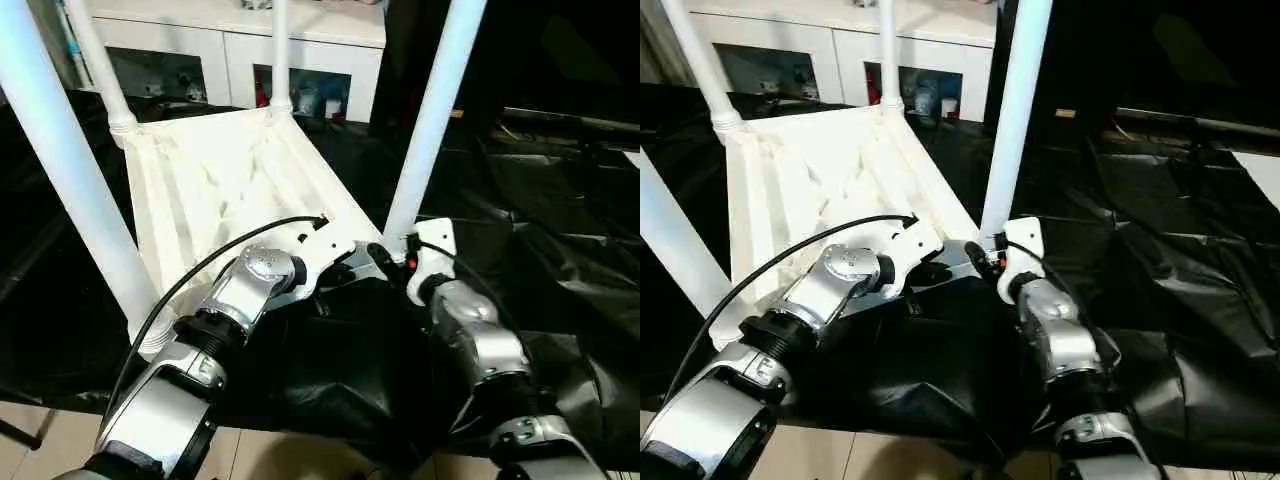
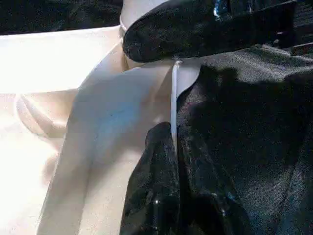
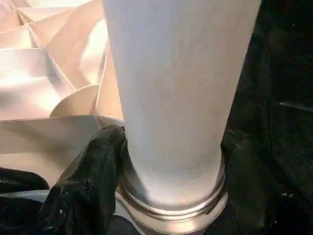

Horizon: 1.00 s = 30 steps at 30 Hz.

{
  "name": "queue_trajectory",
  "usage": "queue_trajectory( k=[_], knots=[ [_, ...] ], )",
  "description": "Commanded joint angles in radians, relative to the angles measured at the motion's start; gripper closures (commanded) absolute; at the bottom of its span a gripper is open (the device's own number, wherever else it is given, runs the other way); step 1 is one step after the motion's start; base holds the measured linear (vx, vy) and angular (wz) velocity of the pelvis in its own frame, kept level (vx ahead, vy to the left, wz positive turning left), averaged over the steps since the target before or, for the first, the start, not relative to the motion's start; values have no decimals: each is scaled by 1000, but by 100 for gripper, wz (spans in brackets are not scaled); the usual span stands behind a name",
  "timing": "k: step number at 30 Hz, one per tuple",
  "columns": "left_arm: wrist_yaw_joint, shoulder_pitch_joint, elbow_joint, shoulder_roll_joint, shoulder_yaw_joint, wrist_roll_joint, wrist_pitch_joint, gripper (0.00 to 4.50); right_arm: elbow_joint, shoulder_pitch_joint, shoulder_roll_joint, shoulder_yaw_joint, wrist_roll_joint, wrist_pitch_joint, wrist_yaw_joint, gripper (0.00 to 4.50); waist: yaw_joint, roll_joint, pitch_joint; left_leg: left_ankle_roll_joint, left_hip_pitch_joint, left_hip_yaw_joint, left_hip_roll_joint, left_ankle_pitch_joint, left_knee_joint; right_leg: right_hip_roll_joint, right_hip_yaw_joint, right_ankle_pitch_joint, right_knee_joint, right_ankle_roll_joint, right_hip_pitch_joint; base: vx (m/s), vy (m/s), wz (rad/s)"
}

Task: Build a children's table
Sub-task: Rotate leg to tighten

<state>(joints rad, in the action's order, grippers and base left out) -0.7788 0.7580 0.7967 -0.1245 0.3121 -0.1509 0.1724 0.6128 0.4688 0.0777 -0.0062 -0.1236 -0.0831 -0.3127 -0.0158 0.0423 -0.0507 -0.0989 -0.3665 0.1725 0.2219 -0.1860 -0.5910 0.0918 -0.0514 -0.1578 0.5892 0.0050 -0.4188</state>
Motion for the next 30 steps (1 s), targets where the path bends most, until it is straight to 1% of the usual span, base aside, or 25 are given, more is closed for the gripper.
queue_trajectory(
  k=[1, 2, 4, 6, 7, 8, 9, 10, 11, 12, 13, 14, 15, 16, 17, 18, 19, 21, 25, 26, 28, 29, 30],
  knots=[
    [6, 2, 22, -4, 5, -7, -16, 450, -26, -13, -13, 32, -26, 21, -106, 114, 4, 3, 55, 36, 2, 7, -7, -337, 77, 24, 18, -452, -94, -129, 37, 0, 0, 0],
    [-14, 0, 14, -18, 5, -1, -28, 450, -48, -15, 15, 40, -32, 27, -155, 111, 4, 2, 56, 43, -1, 7, -6, -327, 78, 24, 19, -416, -89, -147, 41, 0, 0, 0],
    [-48, -6, 1, -33, 8, 7, -45, 450, -64, -14, 50, 46, -32, 27, -193, 91, 5, 2, 56, 49, -5, 8, -5, -311, 78, 24, 19, -393, -85, -155, 45, 0, 0, 0],
    [-104, -19, -25, -56, 13, 19, -63, 450, -86, -11, 100, 55, -45, -4, -278, 71, 4, 3, 56, 56, -7, 8, -6, -299, 78, 25, 19, -387, -84, -160, 50, 0, 0, 0],
    [-104, -19, -25, -56, 13, 19, -63, 450, -86, -11, 100, 55, -45, -4, -278, 66, 4, 4, 56, 59, -7, 8, -6, -297, 78, 25, 20, -385, -84, -161, 50, 0, 0, 0],
    [-143, -29, -43, -71, 16, 28, -74, 450, -98, -10, 142, 68, -48, -20, -342, 66, 6, 1, 56, 62, -2, 11, -4, -291, 76, 26, 22, -372, -84, -171, 44, 0, 0, 0],
    [-154, -32, -48, -76, 17, 30, -76, 450, -101, -10, 155, 72, -48, -22, -362, 59, 7, 1, 57, 65, -2, 10, -2, -279, 75, 27, 22, -348, -80, -187, 49, 0, 0, 0],
    [-200, -43, -68, -92, 21, 41, -89, 450, -113, -13, 201, 86, -53, -33, -440, 59, 10, 2, 58, 70, -2, 12, 0, -266, 74, 26, 23, -322, -77, -201, 49, 0, 0, 0],
    [-262, -57, -92, -110, 25, 58, -103, 450, -126, -20, 249, 101, -52, -33, -521, 59, 12, 3, 57, 75, -2, 12, 0, -264, 74, 25, 23, -316, -76, -206, 49, 0, 0, 0],
    [-289, -64, -102, -117, 27, 66, -108, 450, -131, -24, 268, 108, -52, -32, -553, 59, 16, 3, 57, 79, -2, 13, 2, -256, 73, 28, 24, -300, -72, -214, 52, 0, 0, 0],
    [-318, -70, -112, -125, 31, 74, -120, 450, -136, -28, 287, 114, -53, -35, -585, 59, 19, 3, 57, 84, -1, 14, 2, -247, 72, 28, 25, -293, -72, -219, 50, 0, 0, 0],
    [-397, -88, -144, -144, 40, 101, -142, 450, -143, -35, 323, 125, -52, -37, -651, 59, 24, 4, 59, 86, -2, 14, 3, -230, 71, 29, 26, -264, -67, -227, 53, 0, 0, 0],
    [-424, -95, -158, -154, 43, 108, -131, 450, -147, -39, 340, 130, -51, -39, -679, 59, 25, 4, 60, 90, -1, 15, 4, -225, 70, 28, 26, -248, -64, -234, 53, 0, 0, 0],
    [-438, -98, -168, -160, 46, 112, -120, 450, -149, -41, 350, 134, -52, -41, -697, 59, 25, 1, 60, 96, -1, 15, 6, -209, 71, 28, 26, -208, -58, -247, 52, 0, 0, 0],
    [-458, -102, -176, -172, 52, 112, -128, 450, -158, -47, 370, 144, -57, -52, -739, 59, 25, 1, 60, 98, 0, 15, 7, -204, 71, 27, 26, -194, -56, -254, 52, 0, 0, 0],
    [-461, -102, -177, -174, 51, 113, -131, 450, -159, -48, 379, 151, -55, -51, -755, 59, 28, -1, 63, 101, 6, 17, 7, -190, 68, 26, 26, -158, -53, -269, 51, 0, 0, 0],
    [-463, -102, -177, -174, 50, 115, -131, 450, -159, -49, 384, 156, -54, -50, -765, 59, 29, 1, 62, 106, 4, 18, 7, -176, 68, 25, 26, -125, -48, -281, 52, 0, 0, 0],
    [-465, -101, -175, -175, 46, 118, -130, 450, -160, -50, 389, 165, -53, -53, -778, 59, 34, 2, 61, 105, 3, 19, 6, -178, 68, 26, 27, -130, -48, -280, 55, 0, 0, 0],
    [-472, -103, -182, -179, 42, 118, -129, 450, -157, -45, 389, 172, -58, -62, -788, 59, 40, 4, 60, 87, 5, 21, 5, -204, 68, 28, 30, -194, -54, -255, 54, 0, 0, 0],
    [-480, -105, -189, -182, 38, 119, -129, 450, -154, -40, 381, 172, -62, -72, -797, 87, 41, 3, 60, 82, 5, 20, 4, -209, 69, 28, 30, -208, -55, -249, 54, 0, 0, 0],
    [-483, -104, -189, -183, 36, 120, -129, 450, -151, -37, 372, 167, -67, -75, -797, 95, 42, 2, 60, 76, 5, 19, 5, -209, 70, 28, 30, -212, -55, -243, 54, 0, 0, 0],
    [-483, -104, -189, -183, 35, 119, -129, 450, -150, -36, 368, 164, -71, -75, -797, 111, 41, 2, 61, 76, 5, 19, 5, -209, 69, 28, 30, -205, -55, -244, 53, 0, 0, 0],
    [-483, -103, -188, -183, 34, 119, -129, 450, -149, -35, 366, 162, -73, -73, -796, 111, 41, 2, 61, 75, 4, 19, 4, -208, 70, 27, 30, -203, -54, -244, 53, 0, 0, 0]
  ],
)
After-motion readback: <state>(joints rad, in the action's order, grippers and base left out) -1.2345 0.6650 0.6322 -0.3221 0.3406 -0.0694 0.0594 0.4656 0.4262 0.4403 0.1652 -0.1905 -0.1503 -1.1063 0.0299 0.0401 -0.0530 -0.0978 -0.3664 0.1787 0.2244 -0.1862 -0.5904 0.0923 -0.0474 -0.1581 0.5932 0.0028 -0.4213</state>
